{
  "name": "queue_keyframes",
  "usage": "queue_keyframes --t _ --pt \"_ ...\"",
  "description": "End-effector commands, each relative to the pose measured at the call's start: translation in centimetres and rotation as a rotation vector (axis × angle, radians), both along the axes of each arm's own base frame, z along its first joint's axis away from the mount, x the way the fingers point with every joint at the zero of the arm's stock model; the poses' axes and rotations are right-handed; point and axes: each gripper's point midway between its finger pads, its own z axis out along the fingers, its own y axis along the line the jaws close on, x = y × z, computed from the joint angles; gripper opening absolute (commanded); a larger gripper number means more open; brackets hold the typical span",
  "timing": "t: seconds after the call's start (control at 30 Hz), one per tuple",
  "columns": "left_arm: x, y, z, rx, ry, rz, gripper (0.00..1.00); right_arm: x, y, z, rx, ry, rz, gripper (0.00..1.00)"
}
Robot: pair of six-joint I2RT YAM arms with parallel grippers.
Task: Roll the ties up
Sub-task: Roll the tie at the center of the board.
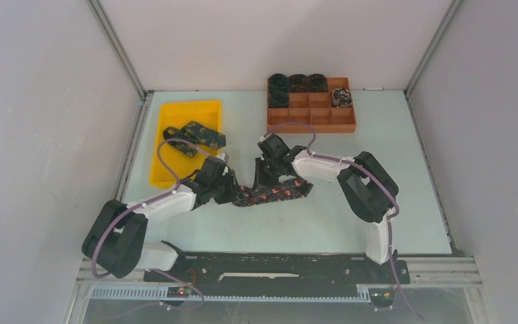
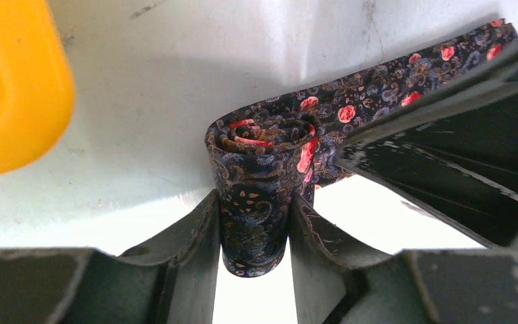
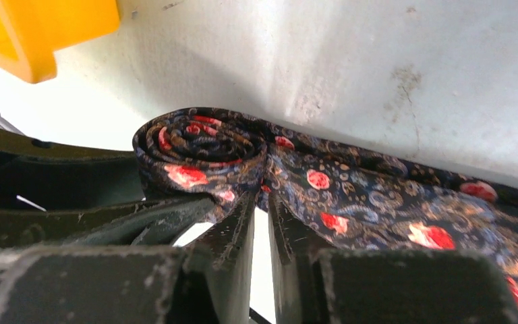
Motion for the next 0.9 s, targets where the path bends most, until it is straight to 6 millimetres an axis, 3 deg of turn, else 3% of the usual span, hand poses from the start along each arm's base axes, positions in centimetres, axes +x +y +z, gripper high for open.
queue_keyframes --t 0.0,0.43,0.87 --pt "0.1 1.8 -0.2 0.185 0.01 0.012 0.41 1.2 -0.8 3.9 0.064 -0.09 -0.011 0.17" --pt "0.6 3.6 1.1 0.625 0.036 -0.013 0.4 1.6 -5.5 6.1 0.079 -0.131 -0.082 0.17" --pt "1.7 2.5 2.4 1.001 0.006 -0.036 0.41 1.7 -9.2 7.5 0.091 -0.155 -0.141 0.17"
